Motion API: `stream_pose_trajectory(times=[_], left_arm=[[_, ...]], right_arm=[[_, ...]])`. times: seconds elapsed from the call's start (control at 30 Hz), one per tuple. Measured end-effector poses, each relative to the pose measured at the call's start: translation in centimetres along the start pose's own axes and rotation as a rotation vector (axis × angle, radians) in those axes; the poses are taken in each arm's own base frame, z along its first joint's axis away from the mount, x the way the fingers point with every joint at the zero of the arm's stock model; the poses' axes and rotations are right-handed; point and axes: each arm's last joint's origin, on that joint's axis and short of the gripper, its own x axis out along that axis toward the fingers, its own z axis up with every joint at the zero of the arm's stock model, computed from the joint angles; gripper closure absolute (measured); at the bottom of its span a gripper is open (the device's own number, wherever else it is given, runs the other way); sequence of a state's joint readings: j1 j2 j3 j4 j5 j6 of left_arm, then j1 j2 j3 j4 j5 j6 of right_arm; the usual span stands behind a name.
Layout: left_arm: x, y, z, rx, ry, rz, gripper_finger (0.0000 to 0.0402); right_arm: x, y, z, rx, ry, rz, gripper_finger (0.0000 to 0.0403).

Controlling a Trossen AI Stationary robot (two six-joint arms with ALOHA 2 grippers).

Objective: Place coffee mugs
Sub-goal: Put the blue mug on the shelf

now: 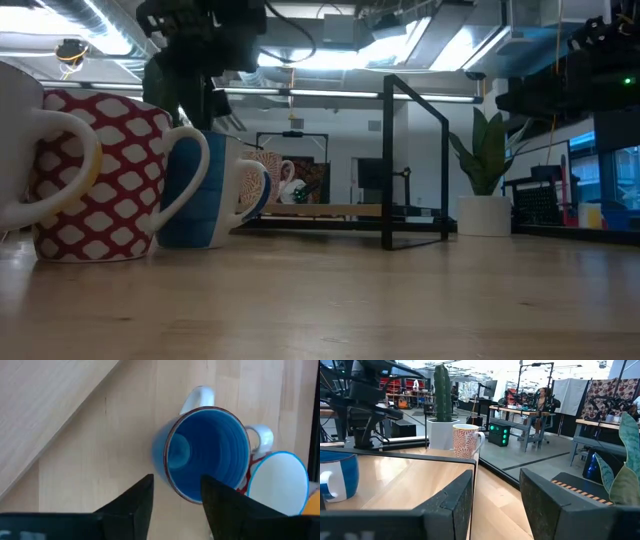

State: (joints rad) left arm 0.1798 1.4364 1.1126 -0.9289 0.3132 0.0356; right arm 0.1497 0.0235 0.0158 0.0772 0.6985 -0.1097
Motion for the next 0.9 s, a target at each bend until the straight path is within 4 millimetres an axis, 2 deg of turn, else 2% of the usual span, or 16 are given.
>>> stream_pose_trajectory(times=[0.07,0.37,0.47,0.6,0.77,0.9], left_arm=[[0.3,-0.3,0.1,0.017,0.008,0.034,0.0233],[5.3,-1.0,0.8,0.041,0.155,0.185,0.0226],[6.2,-0.7,0.8,0.011,0.186,0.215,0.0232],[6.4,-0.7,0.9,-0.003,0.182,0.222,0.0272],[6.3,-0.6,0.9,-0.014,0.177,0.243,0.0380],[6.2,-0.6,1.2,-0.035,0.159,0.253,0.0388]], right_arm=[[0.0,0.0,0.0,0.000,0.000,0.000,0.0253],[0.0,0.0,0.0,0.000,0.000,0.002,0.0253],[0.0,0.0,0.0,0.000,0.000,0.002,0.0253],[0.0,0.0,0.0,0.001,0.000,0.002,0.0253],[0.0,0.0,0.0,0.001,0.000,0.002,0.0253],[0.0,0.0,0.0,0.000,0.001,0.002,0.0253]])
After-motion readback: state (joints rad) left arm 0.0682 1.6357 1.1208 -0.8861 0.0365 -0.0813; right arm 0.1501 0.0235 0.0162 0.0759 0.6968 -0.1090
